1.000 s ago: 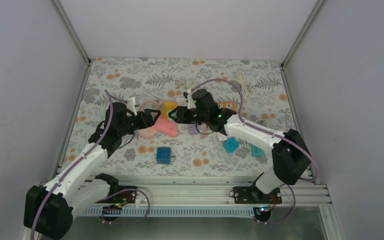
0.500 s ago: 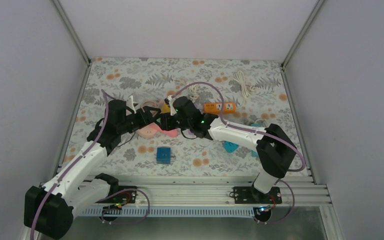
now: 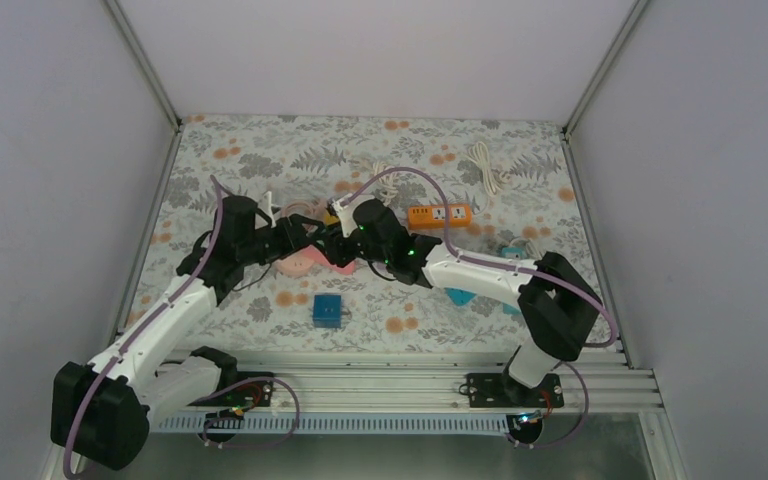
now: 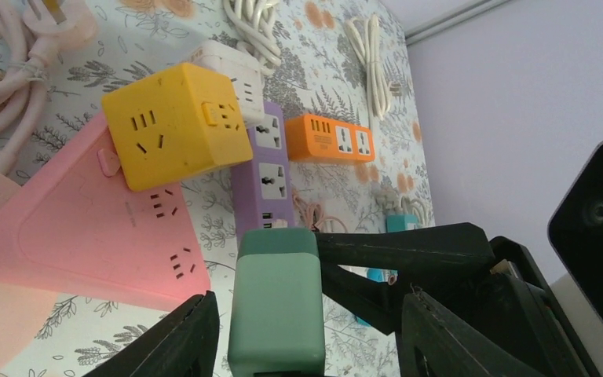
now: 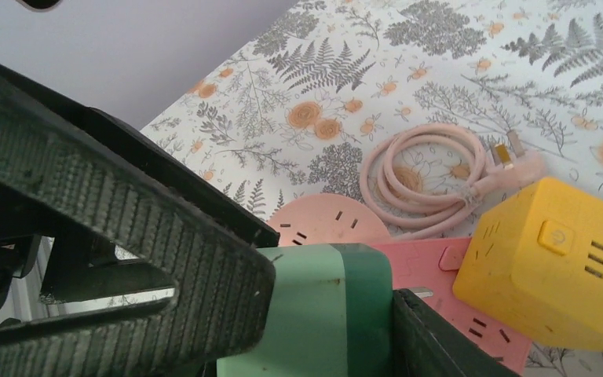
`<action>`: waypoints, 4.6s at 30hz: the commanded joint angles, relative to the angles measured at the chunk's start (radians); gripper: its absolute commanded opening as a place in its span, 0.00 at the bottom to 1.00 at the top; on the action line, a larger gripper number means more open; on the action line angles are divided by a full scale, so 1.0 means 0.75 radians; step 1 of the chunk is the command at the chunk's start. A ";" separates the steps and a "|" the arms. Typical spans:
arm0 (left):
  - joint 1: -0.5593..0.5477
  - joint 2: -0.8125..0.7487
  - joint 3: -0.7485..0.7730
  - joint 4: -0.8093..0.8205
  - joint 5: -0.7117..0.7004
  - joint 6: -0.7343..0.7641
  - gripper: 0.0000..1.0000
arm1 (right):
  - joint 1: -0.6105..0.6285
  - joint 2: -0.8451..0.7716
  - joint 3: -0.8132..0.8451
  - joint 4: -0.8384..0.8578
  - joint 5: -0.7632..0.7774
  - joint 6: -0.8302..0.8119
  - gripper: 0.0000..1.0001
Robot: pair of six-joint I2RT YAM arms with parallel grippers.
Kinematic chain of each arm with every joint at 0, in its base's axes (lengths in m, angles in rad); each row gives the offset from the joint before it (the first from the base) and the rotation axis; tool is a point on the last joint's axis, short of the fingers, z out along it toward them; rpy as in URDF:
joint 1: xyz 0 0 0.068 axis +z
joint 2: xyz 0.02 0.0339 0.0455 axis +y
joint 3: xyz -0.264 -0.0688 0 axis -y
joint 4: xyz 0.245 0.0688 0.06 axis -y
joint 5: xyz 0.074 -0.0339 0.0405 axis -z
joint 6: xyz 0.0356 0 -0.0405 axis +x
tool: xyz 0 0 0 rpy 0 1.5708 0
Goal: Insert the plug
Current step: Pick up the plug from the center of the board, then insert the plug into the socket.
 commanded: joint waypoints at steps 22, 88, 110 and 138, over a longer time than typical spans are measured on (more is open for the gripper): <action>0.008 0.064 0.049 -0.002 0.066 0.067 0.22 | -0.012 -0.115 -0.055 0.162 -0.038 -0.128 0.71; -0.044 -0.187 0.075 0.511 0.416 -0.051 0.59 | -0.323 -0.275 -0.279 1.042 -0.775 1.271 0.26; -0.064 -0.229 0.179 -0.050 -0.032 0.153 0.20 | -0.329 -0.404 -0.361 0.639 -0.549 1.026 0.95; -0.077 0.292 0.297 -0.637 -0.719 0.313 0.15 | -0.205 -0.058 -0.045 -0.328 0.012 0.414 0.78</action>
